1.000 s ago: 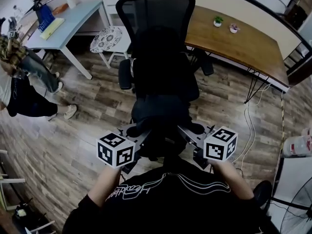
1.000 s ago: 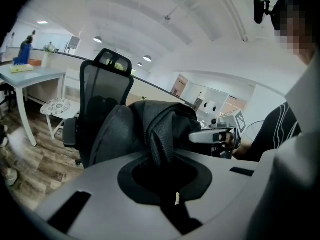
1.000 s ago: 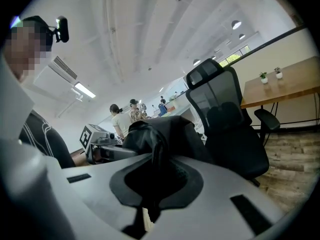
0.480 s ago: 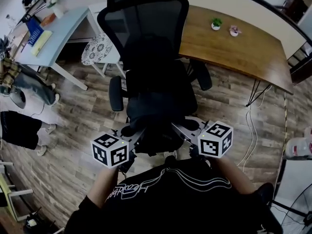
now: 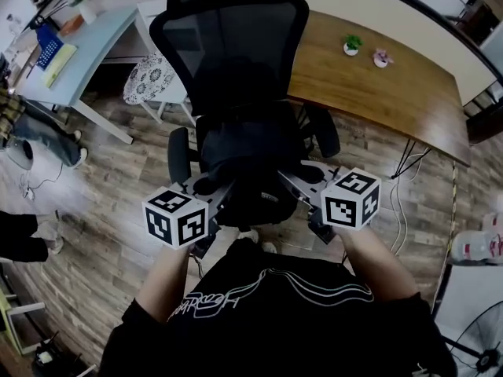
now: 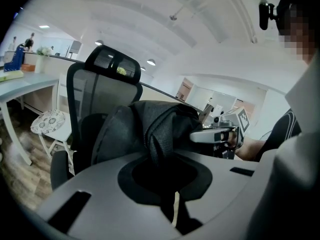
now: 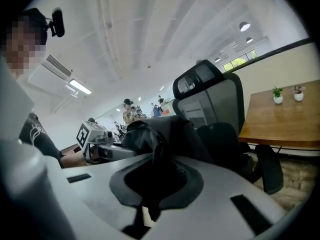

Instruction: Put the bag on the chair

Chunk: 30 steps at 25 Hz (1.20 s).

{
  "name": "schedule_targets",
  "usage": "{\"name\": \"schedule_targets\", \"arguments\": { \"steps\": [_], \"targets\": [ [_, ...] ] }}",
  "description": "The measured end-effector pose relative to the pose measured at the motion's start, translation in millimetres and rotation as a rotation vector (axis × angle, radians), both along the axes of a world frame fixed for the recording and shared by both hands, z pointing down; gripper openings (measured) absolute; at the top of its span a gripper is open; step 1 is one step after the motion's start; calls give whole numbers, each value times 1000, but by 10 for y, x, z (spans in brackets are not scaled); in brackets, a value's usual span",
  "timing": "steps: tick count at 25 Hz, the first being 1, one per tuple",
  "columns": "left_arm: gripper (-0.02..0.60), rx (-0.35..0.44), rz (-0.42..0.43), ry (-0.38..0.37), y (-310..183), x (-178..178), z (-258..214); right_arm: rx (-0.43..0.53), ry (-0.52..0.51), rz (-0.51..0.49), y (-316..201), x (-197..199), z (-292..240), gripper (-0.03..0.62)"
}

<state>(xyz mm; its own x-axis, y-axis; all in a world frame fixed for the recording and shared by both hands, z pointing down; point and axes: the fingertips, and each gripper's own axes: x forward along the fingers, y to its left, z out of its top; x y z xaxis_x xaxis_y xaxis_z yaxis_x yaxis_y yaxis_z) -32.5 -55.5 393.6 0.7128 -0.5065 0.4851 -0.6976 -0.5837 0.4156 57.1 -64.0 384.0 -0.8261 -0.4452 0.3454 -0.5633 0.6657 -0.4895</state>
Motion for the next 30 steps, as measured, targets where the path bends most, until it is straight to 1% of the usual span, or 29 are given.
{"name": "schedule_targets", "arguments": {
  "steps": [11, 20, 24, 26, 30],
  "targets": [
    [41, -24, -3, 13, -780, -62, 91, -31, 12, 50, -762, -65, 74, 8],
    [41, -26, -23, -8, -1397, -202, 325, -60, 18, 78, -1377, -192, 316, 9],
    [43, -28, -24, -37, -1682, -261, 488, -91, 15, 92, -1664, -242, 491, 12],
    [43, -33, -22, -48, -1811, -286, 571, -102, 32, 98, -1802, -264, 590, 11],
    [43, -43, -26, -66, -2043, -322, 720, -83, 97, 104, -2065, -302, 750, 12]
  ]
}}
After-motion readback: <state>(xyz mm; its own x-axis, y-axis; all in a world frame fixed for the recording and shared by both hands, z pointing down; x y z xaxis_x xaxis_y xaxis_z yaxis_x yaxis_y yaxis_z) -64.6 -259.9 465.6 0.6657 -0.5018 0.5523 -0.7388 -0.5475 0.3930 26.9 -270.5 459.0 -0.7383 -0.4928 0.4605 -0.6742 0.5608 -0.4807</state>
